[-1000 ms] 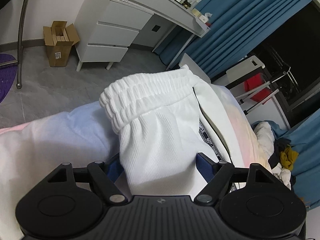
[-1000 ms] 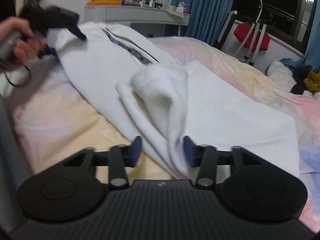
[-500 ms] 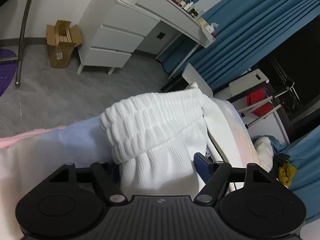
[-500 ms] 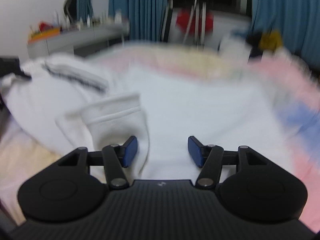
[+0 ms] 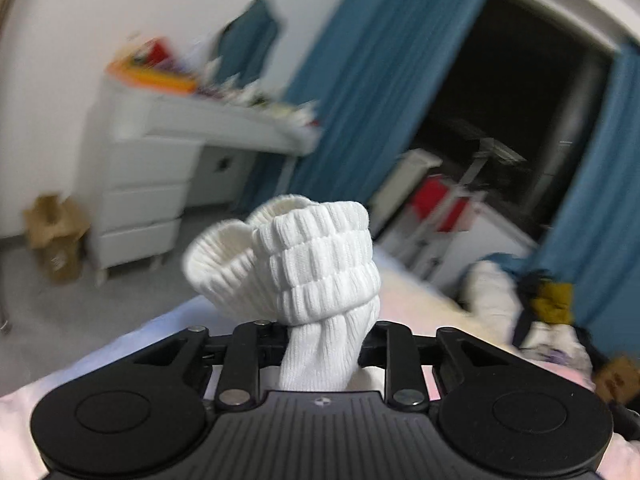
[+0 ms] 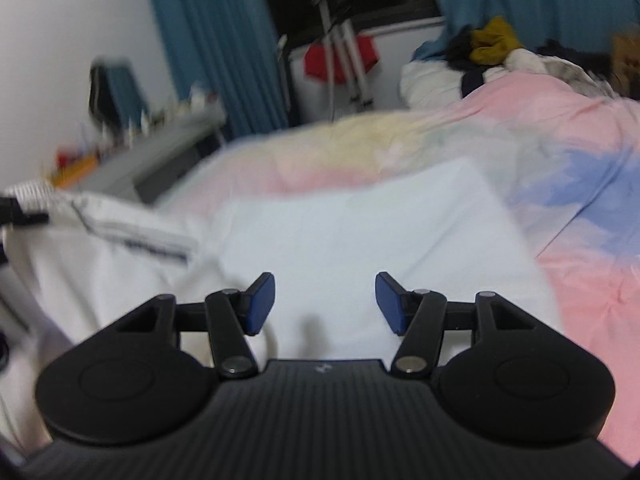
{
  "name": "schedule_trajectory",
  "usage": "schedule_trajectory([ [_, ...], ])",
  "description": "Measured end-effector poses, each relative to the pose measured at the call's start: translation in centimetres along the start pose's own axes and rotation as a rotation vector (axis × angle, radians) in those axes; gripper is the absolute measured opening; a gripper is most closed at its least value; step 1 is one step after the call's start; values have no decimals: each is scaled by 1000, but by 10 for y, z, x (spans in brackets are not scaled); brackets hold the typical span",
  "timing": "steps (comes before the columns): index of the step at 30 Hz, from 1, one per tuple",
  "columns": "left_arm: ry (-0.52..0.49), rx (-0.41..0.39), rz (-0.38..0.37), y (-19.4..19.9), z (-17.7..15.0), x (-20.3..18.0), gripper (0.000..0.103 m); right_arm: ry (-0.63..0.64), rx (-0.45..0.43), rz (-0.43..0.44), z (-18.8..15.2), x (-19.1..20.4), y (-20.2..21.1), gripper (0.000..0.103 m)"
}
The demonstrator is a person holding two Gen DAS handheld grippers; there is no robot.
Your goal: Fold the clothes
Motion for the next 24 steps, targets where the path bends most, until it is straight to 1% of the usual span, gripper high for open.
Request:
schedule_trajectory([
  [1, -31, -15, -28, 3, 1, -26, 25, -29, -24, -6, 7, -6, 5, 58],
  [4, -131, -56, -113, 12, -2, -105, 25, -73, -60, -67, 24, -30, 16, 58],
  [7, -219, -79, -193, 13, -28, -180, 24, -141, -71, -134, 34, -65, 22, 58],
  [10, -287, -71, -259, 10, -74, -243, 22, -257, -76, -186, 42, -108, 28, 60],
  [14, -393, -14, -314, -6, -151, -302, 20, -416, -109, -233, 52, -164, 38, 60],
  [16, -480, 66, -316, -16, -205, -320, 20, -478, -115, -238, 53, -184, 40, 60],
  [19, -596, 226, -302, -35, -281, -325, 19, -554, -106, -216, 50, -203, 37, 60],
  [20, -626, 242, -304, -37, -293, -324, 20, -570, -99, -210, 49, -208, 35, 60],
  [22, -682, 244, -315, -37, -309, -319, 20, -579, -80, -181, 47, -209, 30, 60],
  [24, -737, 246, -325, -36, -324, -314, 23, -581, -64, -147, 46, -207, 23, 60],
])
Point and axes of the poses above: each gripper's, at about its wrist camera, not at the fingertips, and y roughly against the way its jaws point, x to its left, z to its top, the point moved 4 cm from there along -y, roughly the way its jaws point, and after that the axes turned 8 degrees about -z, right-handed, at the moved point
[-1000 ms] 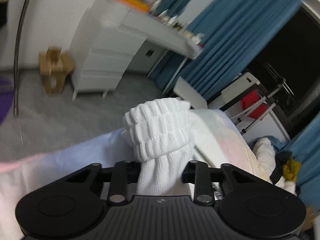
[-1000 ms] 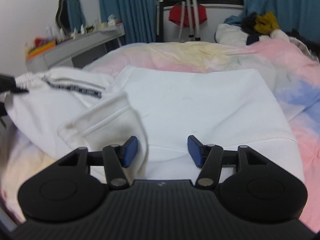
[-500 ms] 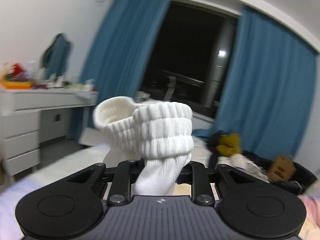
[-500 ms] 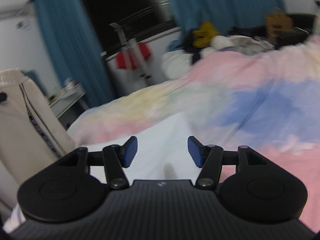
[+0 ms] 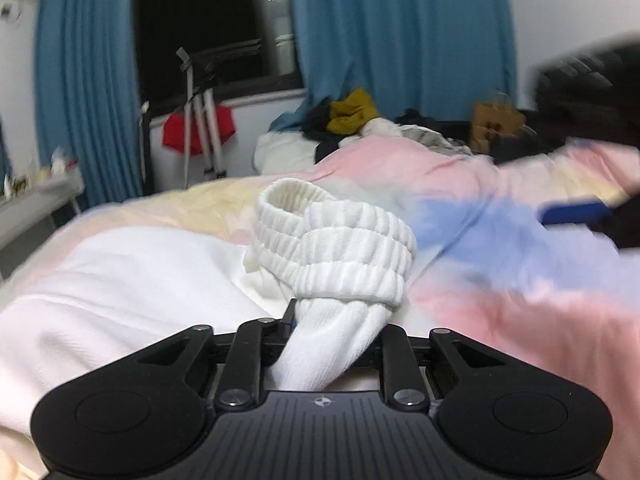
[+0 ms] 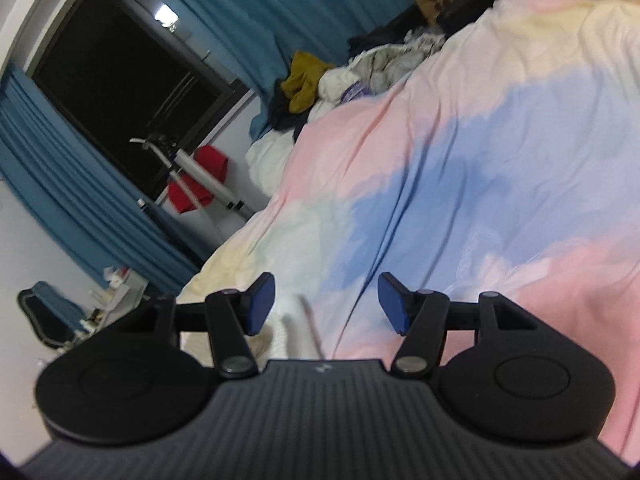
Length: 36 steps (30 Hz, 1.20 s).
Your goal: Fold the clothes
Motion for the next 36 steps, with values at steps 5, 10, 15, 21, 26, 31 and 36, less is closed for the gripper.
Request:
schedule_trajectory([
  [5, -29, 47, -72, 15, -16, 28, 42, 28, 44, 61, -6, 10, -5, 60],
  [10, 5, 87, -192, 58, -26, 66, 74, 64, 49, 92, -12, 22, -2, 61],
  [15, 113, 70, -245, 109, -30, 115, 77, 71, 78, 122, -23, 30, -2, 62],
  [21, 279, 10, -124, 125, -16, 206, 84, 79, 93, 125, -42, 37, -3, 88],
  [26, 474, 31, -57, 98, -17, 279, 84, 150, 163, 106, -64, 49, -14, 89],
  [31, 486, 71, -57, 79, -32, 305, 84, 324, 171, 40, -86, 65, -25, 89],
  [36, 491, 120, -74, 71, -45, 305, 84, 324, 181, -63, -90, 48, -37, 103],
])
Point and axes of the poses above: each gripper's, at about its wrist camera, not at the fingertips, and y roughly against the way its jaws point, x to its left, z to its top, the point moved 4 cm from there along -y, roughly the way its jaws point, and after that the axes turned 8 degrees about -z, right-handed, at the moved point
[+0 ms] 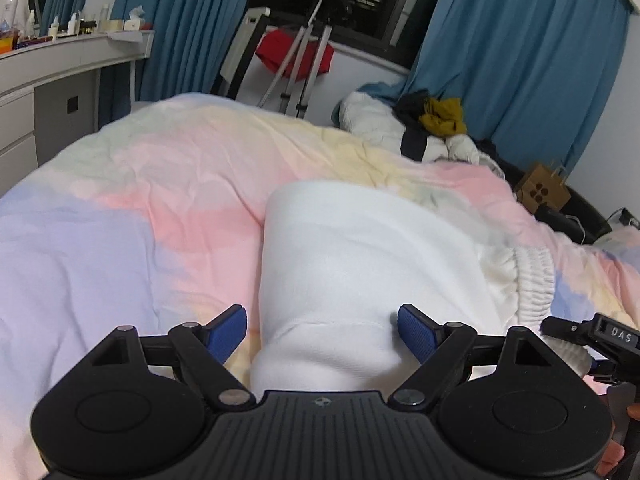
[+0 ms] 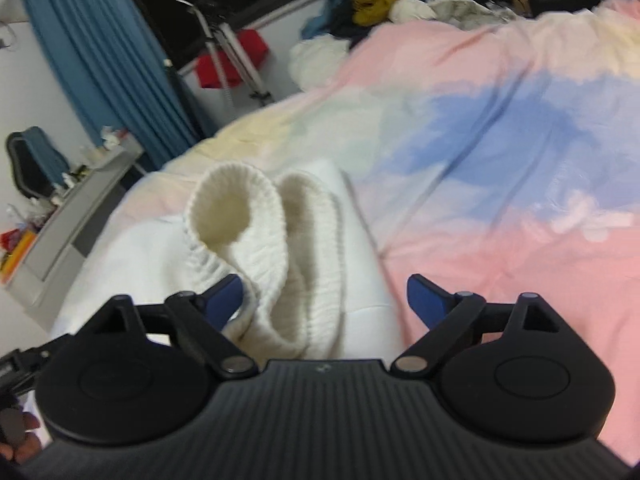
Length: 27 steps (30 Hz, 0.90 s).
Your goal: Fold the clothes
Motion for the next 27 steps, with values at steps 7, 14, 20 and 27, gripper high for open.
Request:
schedule_trajectory([
  [7, 31, 37, 0, -7, -17, -1, 84, -253, 130, 147, -10, -26, -24, 103],
  [14, 64, 48, -5, -15, -13, 5, 84, -194, 99, 306, -3, 5, -6, 103],
  [20, 143, 67, -80, -23, -14, 15, 84, 2, 129, 121, -20, 25, -31, 98],
  [27, 123, 78, -69, -26, -18, 12, 68, 17, 7, 119, -7, 36, 6, 55],
])
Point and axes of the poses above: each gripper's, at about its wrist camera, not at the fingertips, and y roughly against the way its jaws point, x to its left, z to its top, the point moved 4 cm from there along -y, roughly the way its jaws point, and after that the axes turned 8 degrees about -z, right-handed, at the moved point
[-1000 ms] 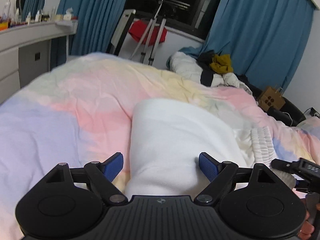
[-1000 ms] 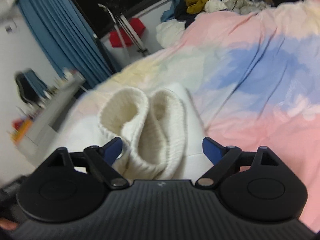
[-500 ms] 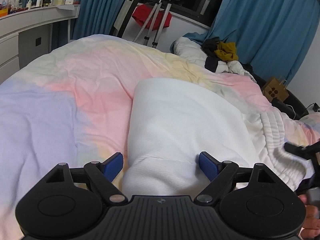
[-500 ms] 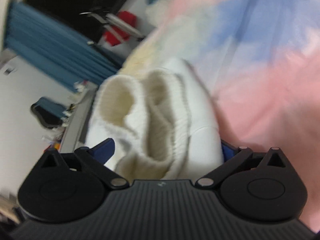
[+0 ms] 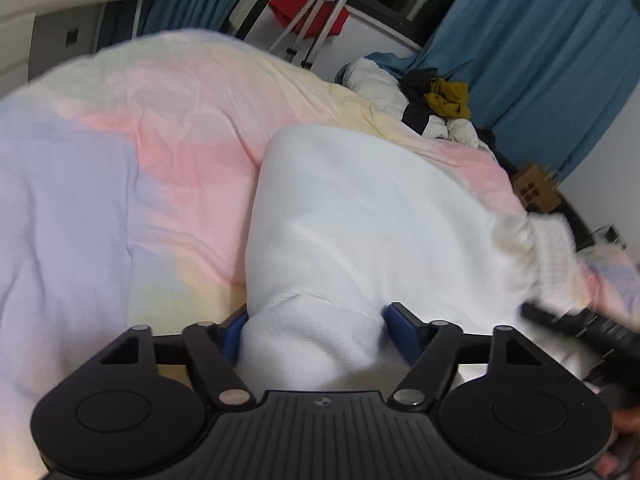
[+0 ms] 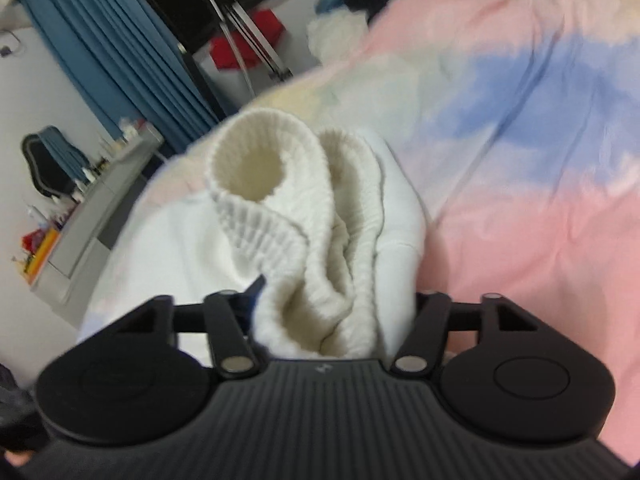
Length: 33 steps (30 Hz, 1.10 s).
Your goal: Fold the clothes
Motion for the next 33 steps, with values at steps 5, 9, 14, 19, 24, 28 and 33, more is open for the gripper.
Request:
schedule_trajectory([
  [5, 72, -39, -43, 14, 5, -17, 65, 63, -152, 130, 31, 28, 46, 51],
  [9, 135, -85, -152, 21, 14, -48, 65, 90, -275, 232, 72, 35, 83, 49],
  [14, 100, -132, -243, 6, 36, -119, 65, 41, -414, 318, 112, -6, 130, 49],
  [19, -39, -147, -304, -44, 56, -208, 66, -90, -511, 333, 153, -84, 148, 49],
  [24, -190, -75, -359, -131, 45, -287, 66, -197, -608, 313, 174, -177, 142, 49],
  [28, -293, 23, -349, -207, 16, -331, 65, -332, -639, 224, 167, -256, 116, 49],
  [33, -516, 99, -316, -258, -32, -379, 66, -610, -559, 91, 124, -350, 69, 49],
])
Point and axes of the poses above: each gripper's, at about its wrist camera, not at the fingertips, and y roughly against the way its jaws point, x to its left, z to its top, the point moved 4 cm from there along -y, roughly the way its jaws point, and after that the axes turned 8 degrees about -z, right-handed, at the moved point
